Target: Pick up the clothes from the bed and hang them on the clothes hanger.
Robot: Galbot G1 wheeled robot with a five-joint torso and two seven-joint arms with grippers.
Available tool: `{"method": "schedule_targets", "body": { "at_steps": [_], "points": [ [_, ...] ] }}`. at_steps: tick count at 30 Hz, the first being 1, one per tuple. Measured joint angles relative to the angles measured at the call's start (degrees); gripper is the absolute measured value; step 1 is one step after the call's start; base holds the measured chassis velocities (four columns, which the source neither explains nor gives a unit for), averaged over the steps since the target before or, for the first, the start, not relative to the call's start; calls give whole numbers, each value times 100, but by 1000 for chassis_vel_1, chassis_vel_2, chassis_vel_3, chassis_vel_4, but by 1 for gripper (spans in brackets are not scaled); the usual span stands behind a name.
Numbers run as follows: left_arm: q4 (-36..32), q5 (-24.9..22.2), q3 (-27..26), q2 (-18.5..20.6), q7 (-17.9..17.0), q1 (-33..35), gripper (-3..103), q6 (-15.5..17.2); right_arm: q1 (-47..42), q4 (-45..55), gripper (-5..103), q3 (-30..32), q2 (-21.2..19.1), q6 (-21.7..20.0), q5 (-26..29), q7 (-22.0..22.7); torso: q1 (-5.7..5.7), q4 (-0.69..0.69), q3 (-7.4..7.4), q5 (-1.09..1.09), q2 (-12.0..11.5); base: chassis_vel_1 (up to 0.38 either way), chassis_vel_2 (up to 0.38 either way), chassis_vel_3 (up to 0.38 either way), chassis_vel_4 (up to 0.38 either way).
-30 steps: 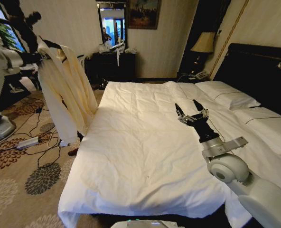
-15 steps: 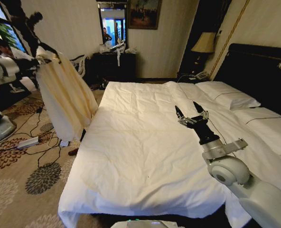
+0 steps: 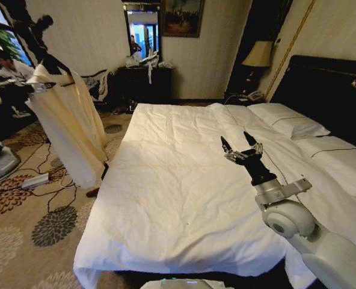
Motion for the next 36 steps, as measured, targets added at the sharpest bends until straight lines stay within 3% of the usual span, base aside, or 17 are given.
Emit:
{"method": "schedule_targets", "body": {
  "at_steps": [9,11,13,15,16,17,18,20,22,24,26,29,31,34,36],
  "points": [
    [-615,-8,-569,487,-228,871,100,-206,-79,-7,100,44,86,-2,-13,7,0,-4,1,1,0,0,0,0,0],
    [-884,-73,-1231,626,-276,1466,100,-267,-100,1,100,92,140,-3,-7,7,1,-3,1,2,0,0,0,0,0],
    [-1103,-309,-1793,712,-268,2087,100,-532,-123,5,100,212,216,4,78,7,0,3,0,4,0,0,0,0,0],
    [-1154,-424,-1885,719,-246,2216,100,-659,-130,6,100,269,250,7,124,9,0,4,0,4,0,0,0,0,0],
    [-1231,-611,-1967,714,-208,2374,100,-941,-144,8,100,393,321,11,215,10,0,3,0,2,0,0,0,0,0],
    [-1347,-836,-2056,636,-245,2588,100,-1329,-192,7,100,626,470,21,343,19,0,1,0,2,1,0,0,0,0],
    [-1418,-901,-2079,549,-334,2714,100,-1458,-289,5,100,830,587,33,395,32,0,0,0,4,0,0,0,0,0],
    [-1448,-910,-2064,492,-393,2755,100,-1499,-385,11,100,990,667,43,404,30,1,2,1,3,0,0,0,0,0],
    [-1594,-838,-1917,212,-656,2918,100,-1606,-852,51,100,1720,976,98,327,38,2,-4,1,-1,0,0,0,0,0],
    [-1850,-496,-1994,-45,-905,3433,100,-1949,-1254,-7,100,2101,1314,151,21,25,1,-11,0,4,0,0,0,0,0],
    [-1953,-328,-2110,-165,-998,3705,100,-2031,-1381,-31,100,2167,1437,181,-124,0,1,-9,0,7,0,0,0,0,0],
    [-2605,169,-2869,-840,-1423,5125,100,-2183,-1812,-106,100,2102,2055,324,-766,-242,1,3,1,-1,0,0,0,0,0],
    [-2761,265,-3005,-993,-1506,5365,100,-2201,-1870,-115,100,2057,2185,342,-856,-266,2,3,1,-2,0,0,0,0,0],
    [-3590,842,-3638,-1826,-1814,6421,100,-2265,-2184,-169,100,1813,2989,471,-1390,-338,0,-4,0,4,1,0,0,0,0],
    [-3736,961,-3739,-1961,-1839,6613,100,-2279,-2230,-170,100,1789,3117,491,-1485,-355,0,-5,0,4,0,0,0,0,0]
  ]
}}
